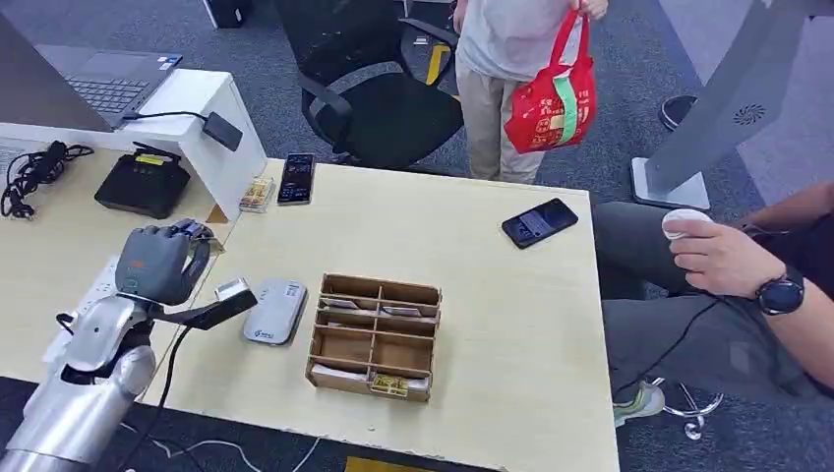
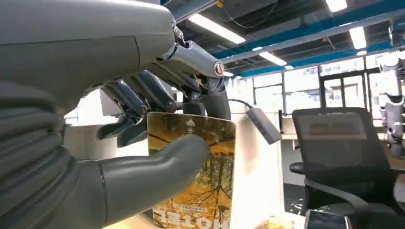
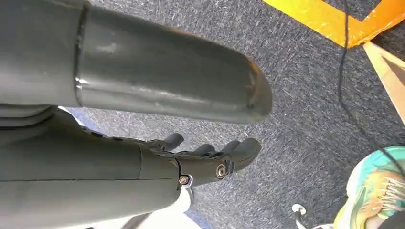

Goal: Pass the card to the sensor for recognition and then transmit it.

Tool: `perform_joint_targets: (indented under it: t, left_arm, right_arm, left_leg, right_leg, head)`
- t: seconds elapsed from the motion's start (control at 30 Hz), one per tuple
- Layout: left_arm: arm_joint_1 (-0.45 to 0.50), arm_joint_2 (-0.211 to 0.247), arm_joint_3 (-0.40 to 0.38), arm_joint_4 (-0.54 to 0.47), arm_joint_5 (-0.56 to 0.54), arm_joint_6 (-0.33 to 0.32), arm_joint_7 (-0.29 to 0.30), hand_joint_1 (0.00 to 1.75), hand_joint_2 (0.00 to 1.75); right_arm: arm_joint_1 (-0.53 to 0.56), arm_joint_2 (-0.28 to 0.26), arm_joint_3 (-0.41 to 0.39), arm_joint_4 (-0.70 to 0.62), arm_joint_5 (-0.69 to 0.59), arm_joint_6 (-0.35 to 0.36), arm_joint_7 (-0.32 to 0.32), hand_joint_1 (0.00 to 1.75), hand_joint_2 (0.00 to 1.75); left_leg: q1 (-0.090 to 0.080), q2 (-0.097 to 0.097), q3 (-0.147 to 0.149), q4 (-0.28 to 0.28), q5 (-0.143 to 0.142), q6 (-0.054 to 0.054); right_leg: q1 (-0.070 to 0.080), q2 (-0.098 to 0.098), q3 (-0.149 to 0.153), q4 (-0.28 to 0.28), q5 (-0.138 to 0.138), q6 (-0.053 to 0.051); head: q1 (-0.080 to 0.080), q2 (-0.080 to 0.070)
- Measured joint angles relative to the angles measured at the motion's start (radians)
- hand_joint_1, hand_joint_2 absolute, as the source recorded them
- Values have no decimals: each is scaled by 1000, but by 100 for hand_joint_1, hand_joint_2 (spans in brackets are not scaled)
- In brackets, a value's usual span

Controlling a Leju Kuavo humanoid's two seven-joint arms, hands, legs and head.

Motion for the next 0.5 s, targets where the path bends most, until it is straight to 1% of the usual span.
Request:
perform_joint_targets:
  t: [0.1,0.2,0.3,0.5]
  left_arm:
    - [0,-6,0,-2,-18,-16,2,175,175]
    - [-6,-21,-1,-4,-35,-28,4,175,175]
    - [-14,-31,-2,-4,-43,-30,15,175,175]
    - [5,-19,-2,-18,-27,-24,24,175,175]
  right_arm:
    - [4,0,0,0,-11,-1,-8,0,0]
    - [12,0,-1,0,-19,-1,-16,0,0]
    - [15,0,-1,0,-21,-2,-23,0,0]
    - [14,2,0,0,-9,-4,-16,0,0]
  left_leg:
    - [0,0,0,0,0,0]
    - [0,0,0,0,0,0]
    - [0,1,0,0,0,0]
    - [0,1,0,0,0,0]
  right_leg:
    - [0,0,0,0,0,0]
    - [0,0,0,0,0,0]
    - [0,1,0,0,0,0]
    - [0,1,0,0,0,0]
  head:
    - [0,0]
    - [0,0]
    - [0,0]
    - [0,0]
